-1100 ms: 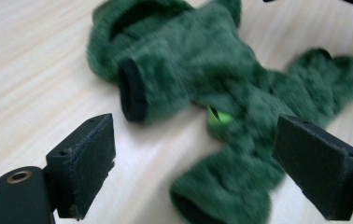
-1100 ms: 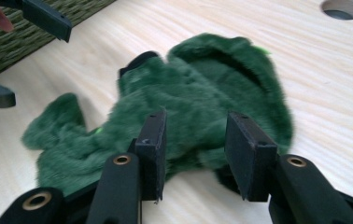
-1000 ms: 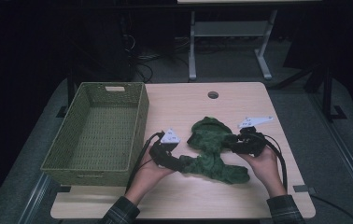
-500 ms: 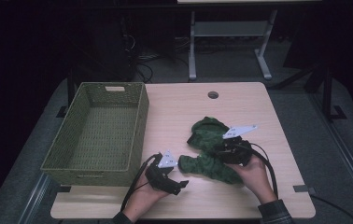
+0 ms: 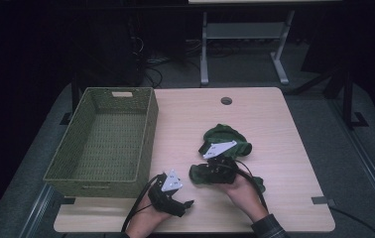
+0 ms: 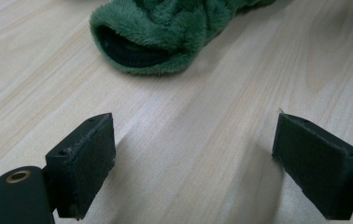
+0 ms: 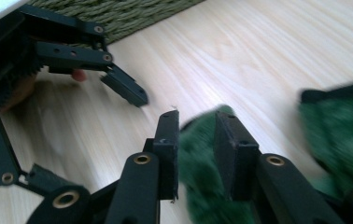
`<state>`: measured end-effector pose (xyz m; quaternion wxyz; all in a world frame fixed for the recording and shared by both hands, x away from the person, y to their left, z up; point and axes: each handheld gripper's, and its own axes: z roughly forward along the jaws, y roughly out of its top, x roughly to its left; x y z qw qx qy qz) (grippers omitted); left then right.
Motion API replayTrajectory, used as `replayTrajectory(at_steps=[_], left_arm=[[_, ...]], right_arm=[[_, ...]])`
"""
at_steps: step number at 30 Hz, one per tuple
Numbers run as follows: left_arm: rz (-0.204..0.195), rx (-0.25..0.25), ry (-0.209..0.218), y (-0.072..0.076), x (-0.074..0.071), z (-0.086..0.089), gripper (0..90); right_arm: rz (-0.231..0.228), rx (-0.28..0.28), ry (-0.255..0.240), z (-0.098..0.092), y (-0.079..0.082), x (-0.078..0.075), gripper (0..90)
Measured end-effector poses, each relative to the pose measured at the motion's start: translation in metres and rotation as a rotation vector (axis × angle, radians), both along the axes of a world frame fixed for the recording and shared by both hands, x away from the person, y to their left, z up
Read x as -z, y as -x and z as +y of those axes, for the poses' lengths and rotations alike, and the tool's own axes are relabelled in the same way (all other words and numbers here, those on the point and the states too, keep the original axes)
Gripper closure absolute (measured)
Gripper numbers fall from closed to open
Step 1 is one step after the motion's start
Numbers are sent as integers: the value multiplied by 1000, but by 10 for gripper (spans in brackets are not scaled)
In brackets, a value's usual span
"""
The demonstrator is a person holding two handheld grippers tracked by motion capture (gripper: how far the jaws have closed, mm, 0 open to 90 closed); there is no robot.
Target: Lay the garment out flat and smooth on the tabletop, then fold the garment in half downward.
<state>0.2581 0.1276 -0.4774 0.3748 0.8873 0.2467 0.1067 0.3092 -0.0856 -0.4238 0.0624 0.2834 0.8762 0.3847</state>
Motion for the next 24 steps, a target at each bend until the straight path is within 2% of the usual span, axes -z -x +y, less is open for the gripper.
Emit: replayTrajectory(at_steps=[6,9,11,13,17,20,22,24], left_arm=[[-1,6,0,0,0,1,127],[2,6,2,0,0,1,127],[6,5,4,1,0,1,127],[5,4,3,1,0,1,127],[2,5,4,0,0,1,127],[3,4,5,0,0,1,127],[4,3,6,0,0,1,127],[3,4,3,0,0,1,127]], right_arm=[[25,-17,29,27,-2,11,722],[27,-16,71,34,-4,20,722],[10,3,117,36,-6,26,722],[17,17,150,37,-7,31,713],[0,18,156,40,-5,35,742],[2,14,145,42,-2,36,836],[-7,7,148,42,-1,37,863],[12,-5,131,42,0,36,868]])
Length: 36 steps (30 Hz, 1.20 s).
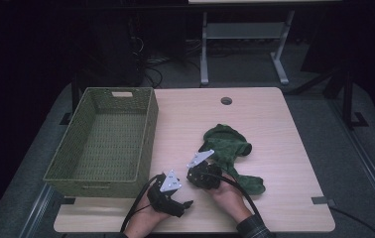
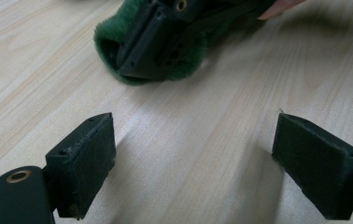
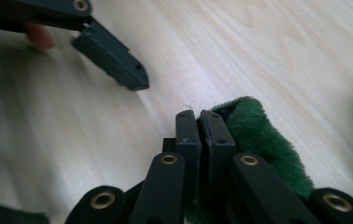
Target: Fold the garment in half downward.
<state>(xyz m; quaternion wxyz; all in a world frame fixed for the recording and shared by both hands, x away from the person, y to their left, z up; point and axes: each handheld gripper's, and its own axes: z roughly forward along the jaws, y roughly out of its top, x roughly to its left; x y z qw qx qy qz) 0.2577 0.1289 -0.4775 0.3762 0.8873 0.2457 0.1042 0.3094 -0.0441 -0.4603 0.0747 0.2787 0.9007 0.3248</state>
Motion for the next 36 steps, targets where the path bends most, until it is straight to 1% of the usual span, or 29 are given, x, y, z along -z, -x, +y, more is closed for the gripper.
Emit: replayTrajectory(at_steps=[1,2,4,6,7,8,10,12,14,15,16,20,22,23,25,27,28,31,32,34,36], left_arm=[[1,0,0,0,0,0,127],[1,0,0,0,0,0,127],[-3,1,-3,0,0,0,127],[-4,1,-4,-1,0,0,127],[-3,0,-5,-1,0,0,127],[-4,1,-3,-1,0,0,127],[-3,2,-8,-1,0,0,127],[-1,0,-3,-1,0,0,127],[-2,0,1,-1,0,-1,127],[-1,0,3,-1,0,-1,126],[1,-1,5,-1,0,-1,126],[-1,3,2,-1,0,-1,127],[0,3,2,-1,0,-1,126],[0,3,2,-1,0,-1,126],[-3,3,0,-1,0,-1,127],[-2,2,1,-1,0,-1,126],[0,2,2,-1,0,-1,126],[0,2,1,-1,0,-1,126],[-1,3,2,-1,0,-1,126],[-1,3,2,-2,0,-1,126],[-3,4,1,-2,0,-1,126]], right_arm=[[11,-9,-7,-1,1,0,869],[11,-31,-19,-3,2,-1,869],[15,-42,-51,-4,5,-5,869],[32,-47,-72,-5,8,-11,869],[13,-64,-73,-6,8,-12,869],[24,-61,-74,-6,10,-15,869],[20,-84,-83,-9,12,-19,870],[23,-88,-100,-13,15,-23,869],[15,-86,-117,-18,19,-28,869],[2,-88,-128,-23,21,-32,869],[1,-74,-157,-29,23,-37,868],[-23,-38,-194,-49,24,-49,867],[-26,-17,-209,-59,25,-51,866],[-32,-7,-207,-63,25,-52,862],[-28,12,-215,-69,25,-52,859],[-36,20,-216,-76,24,-50,858],[-26,33,-218,-78,25,-50,858],[-27,54,-216,-88,23,-48,854],[-31,57,-208,-91,23,-48,854],[-31,82,-210,-99,22,-48,854],[-35,91,-208,-105,21,-47,849]])
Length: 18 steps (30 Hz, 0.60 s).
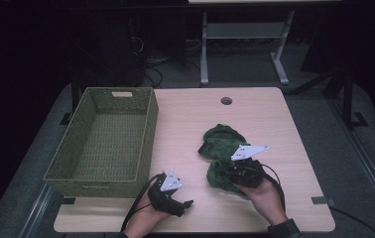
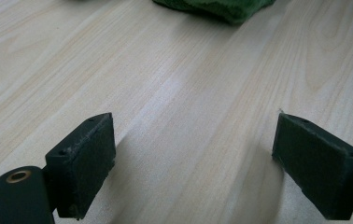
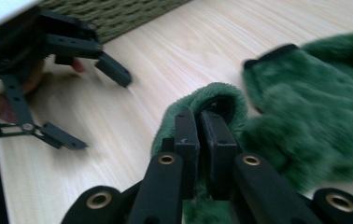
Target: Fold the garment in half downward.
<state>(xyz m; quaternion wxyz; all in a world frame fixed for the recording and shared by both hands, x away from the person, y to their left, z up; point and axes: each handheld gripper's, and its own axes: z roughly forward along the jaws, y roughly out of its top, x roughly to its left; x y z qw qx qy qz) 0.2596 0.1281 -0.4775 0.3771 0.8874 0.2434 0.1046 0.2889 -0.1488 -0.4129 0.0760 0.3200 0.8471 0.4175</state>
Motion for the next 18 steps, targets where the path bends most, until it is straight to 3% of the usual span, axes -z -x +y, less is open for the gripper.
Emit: replayTrajectory(at_steps=[4,8,10,18], left_arm=[[2,-1,2,0,0,0,126],[3,-1,2,0,0,0,126],[2,0,3,0,0,0,126],[-1,2,-2,-1,0,0,127]], right_arm=[[32,48,23,-13,-4,6,812],[22,87,44,-29,-4,7,793],[17,95,24,-34,-3,2,817],[-57,47,-6,-18,-3,-18,886]])
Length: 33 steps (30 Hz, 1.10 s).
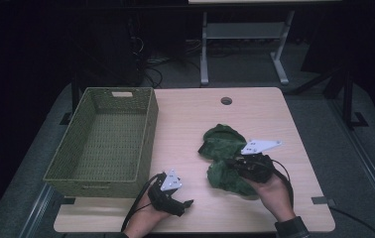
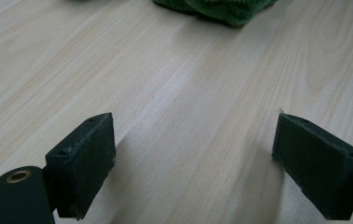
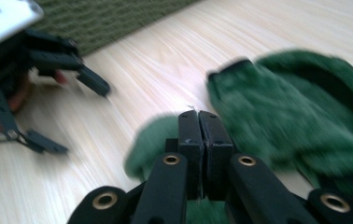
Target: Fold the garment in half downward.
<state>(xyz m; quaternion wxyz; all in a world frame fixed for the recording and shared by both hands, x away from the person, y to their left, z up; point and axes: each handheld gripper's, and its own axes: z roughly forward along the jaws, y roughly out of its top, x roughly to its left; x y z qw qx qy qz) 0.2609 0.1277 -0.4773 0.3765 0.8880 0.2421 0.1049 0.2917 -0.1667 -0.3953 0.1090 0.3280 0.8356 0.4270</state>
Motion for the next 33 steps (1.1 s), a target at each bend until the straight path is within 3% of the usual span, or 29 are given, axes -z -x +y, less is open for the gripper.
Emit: replayTrajectory(at_steps=[3,6,8,11,16,19,23,27,33], left_arm=[[-1,0,1,0,0,0,127],[3,0,-2,0,0,0,127],[6,-3,2,1,0,0,126],[4,-1,0,0,0,0,127],[7,-2,1,1,0,0,127],[7,-2,1,1,0,0,127],[4,-1,-1,0,0,0,127],[3,-2,0,0,0,0,128],[7,-3,3,1,0,0,129]], right_arm=[[0,-33,3,17,-3,-1,893],[9,-38,57,29,-9,10,898],[32,-13,101,28,-13,23,899],[61,6,123,19,-16,37,899],[114,21,129,11,-22,58,900],[124,16,122,13,-23,64,900],[112,17,116,10,-21,58,888],[83,27,65,0,-16,43,809],[58,49,63,-25,-3,33,686]])
